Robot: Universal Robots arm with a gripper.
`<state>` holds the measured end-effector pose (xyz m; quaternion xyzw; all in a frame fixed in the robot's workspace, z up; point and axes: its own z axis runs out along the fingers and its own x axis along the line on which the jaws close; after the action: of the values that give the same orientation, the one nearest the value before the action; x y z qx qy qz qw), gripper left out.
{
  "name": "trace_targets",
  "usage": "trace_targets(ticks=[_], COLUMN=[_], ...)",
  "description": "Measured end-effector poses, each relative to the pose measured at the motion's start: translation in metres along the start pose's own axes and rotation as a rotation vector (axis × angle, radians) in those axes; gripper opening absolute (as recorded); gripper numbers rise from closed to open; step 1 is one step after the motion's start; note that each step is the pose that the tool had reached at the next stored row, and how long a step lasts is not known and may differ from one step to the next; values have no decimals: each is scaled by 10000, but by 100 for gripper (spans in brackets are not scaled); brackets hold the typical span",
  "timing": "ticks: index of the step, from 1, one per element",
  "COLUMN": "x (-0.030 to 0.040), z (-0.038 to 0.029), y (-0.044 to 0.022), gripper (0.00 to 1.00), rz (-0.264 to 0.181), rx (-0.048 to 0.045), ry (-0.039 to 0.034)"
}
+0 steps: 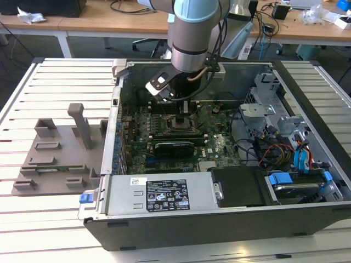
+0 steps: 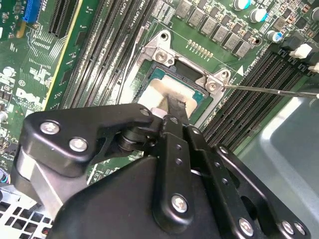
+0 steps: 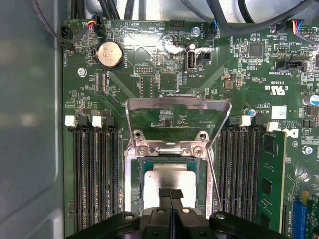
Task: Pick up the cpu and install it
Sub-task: 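Place the cpu into insertion slot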
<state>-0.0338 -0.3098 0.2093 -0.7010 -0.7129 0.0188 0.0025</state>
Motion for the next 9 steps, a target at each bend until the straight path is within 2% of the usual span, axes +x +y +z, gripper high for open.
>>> trace_targets(ticks=[3,9], x=[0,0], z=[18,59], y=[1,13], gripper=[11,11], rz=[-468,-485], rx=[-10,-2], ry=[-12,-17])
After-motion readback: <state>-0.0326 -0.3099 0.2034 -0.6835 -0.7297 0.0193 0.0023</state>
